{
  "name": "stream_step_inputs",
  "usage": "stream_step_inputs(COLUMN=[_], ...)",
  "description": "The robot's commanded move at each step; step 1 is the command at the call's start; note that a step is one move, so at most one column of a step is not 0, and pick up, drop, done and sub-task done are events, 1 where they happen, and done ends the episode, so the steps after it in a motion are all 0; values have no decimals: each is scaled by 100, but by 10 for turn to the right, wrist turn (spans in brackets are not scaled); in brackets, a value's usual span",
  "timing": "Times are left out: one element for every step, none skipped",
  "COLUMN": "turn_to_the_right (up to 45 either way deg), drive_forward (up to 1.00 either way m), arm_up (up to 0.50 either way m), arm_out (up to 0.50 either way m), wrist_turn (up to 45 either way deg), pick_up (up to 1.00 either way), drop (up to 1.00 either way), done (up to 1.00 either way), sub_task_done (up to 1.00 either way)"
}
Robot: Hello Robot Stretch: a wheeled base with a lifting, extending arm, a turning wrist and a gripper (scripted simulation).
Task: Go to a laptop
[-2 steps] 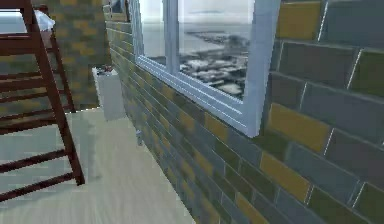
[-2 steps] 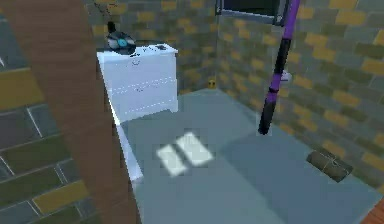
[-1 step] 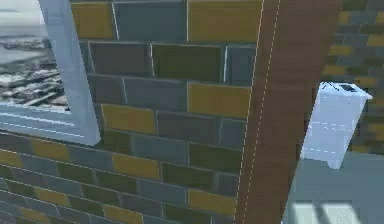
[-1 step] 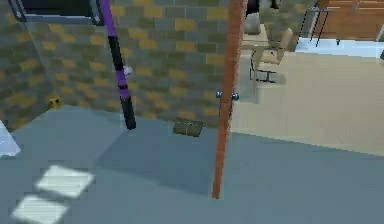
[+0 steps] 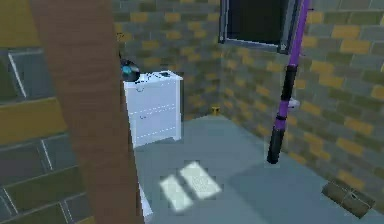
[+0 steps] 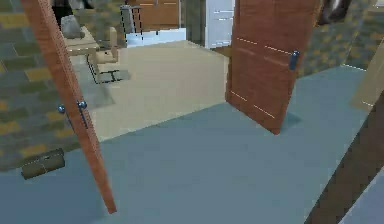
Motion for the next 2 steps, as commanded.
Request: stream_step_inputs(turn_to_the_right=[450, 330], drive_forward=[0, 0], arm_up=[0, 0], arm_out=[0, 0], wrist_turn=[0, 0], pick_up=[0, 0], drop=[0, 0], done=[0, 0], sub_task_done=[0, 0])
